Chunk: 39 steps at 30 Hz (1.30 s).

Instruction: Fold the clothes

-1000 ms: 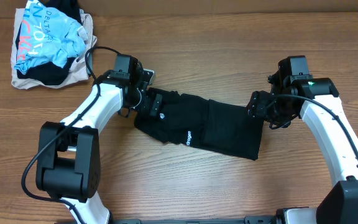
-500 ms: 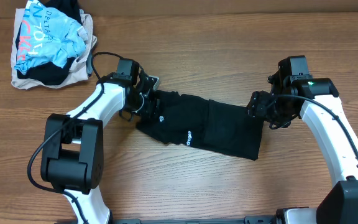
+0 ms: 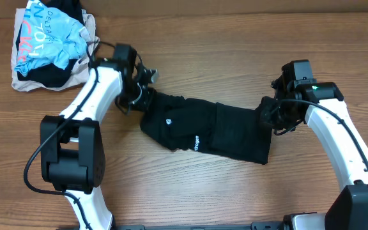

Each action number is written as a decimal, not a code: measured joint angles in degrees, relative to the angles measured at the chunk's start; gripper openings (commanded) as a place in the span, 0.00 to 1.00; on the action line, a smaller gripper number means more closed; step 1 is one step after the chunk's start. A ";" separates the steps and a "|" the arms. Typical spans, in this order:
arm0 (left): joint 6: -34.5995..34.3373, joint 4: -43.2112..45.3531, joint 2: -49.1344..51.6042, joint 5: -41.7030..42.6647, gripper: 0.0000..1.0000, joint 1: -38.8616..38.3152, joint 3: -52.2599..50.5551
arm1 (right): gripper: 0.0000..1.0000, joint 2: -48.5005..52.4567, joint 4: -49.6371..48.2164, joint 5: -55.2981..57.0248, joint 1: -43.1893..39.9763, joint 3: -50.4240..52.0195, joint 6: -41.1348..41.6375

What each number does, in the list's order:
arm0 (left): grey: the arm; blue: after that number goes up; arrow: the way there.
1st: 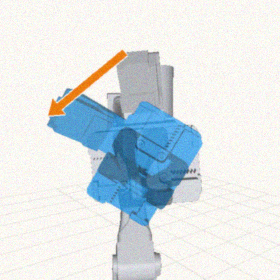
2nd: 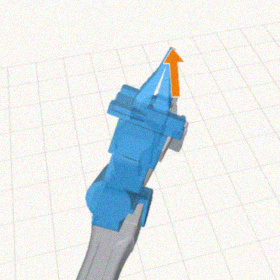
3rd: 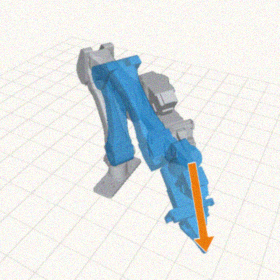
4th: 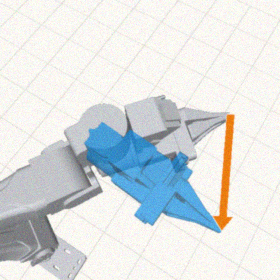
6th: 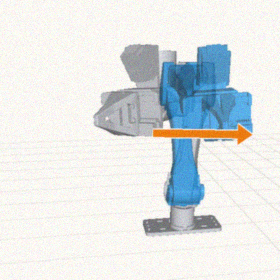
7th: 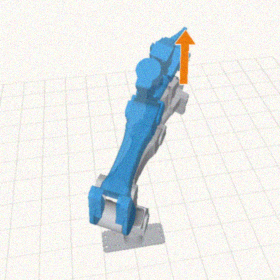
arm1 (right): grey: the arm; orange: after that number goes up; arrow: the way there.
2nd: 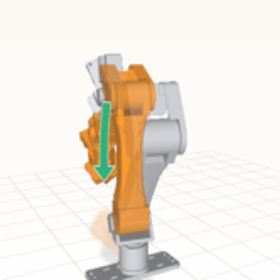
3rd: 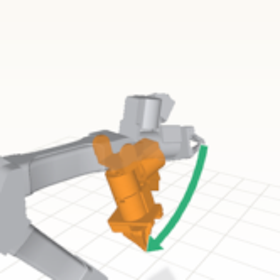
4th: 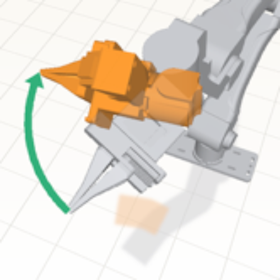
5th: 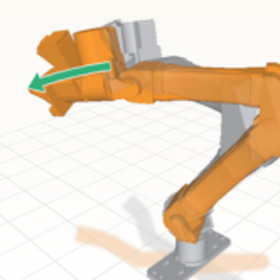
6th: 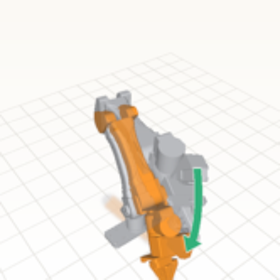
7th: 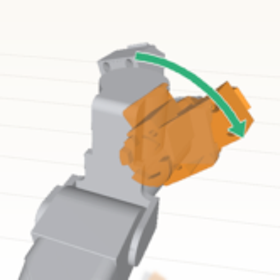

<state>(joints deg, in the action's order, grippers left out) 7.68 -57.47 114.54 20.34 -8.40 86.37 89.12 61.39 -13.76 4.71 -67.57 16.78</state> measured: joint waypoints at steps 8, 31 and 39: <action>0.00 -10.80 0.02 -2.60 0.05 0.15 12.83 | 0.04 0.00 -4.63 -3.06 0.00 6.67 0.04; 0.02 -15.17 -3.04 -6.56 0.04 0.15 19.54 | 0.04 0.00 -9.03 -6.43 0.00 11.74 1.20; 0.04 -15.43 -3.52 -6.93 0.04 0.13 20.04 | 0.04 0.00 -12.87 -6.84 0.00 13.07 1.27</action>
<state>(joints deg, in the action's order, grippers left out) 7.73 -72.90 111.02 13.41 -8.27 106.41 89.12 48.51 -20.60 4.71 -54.50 18.04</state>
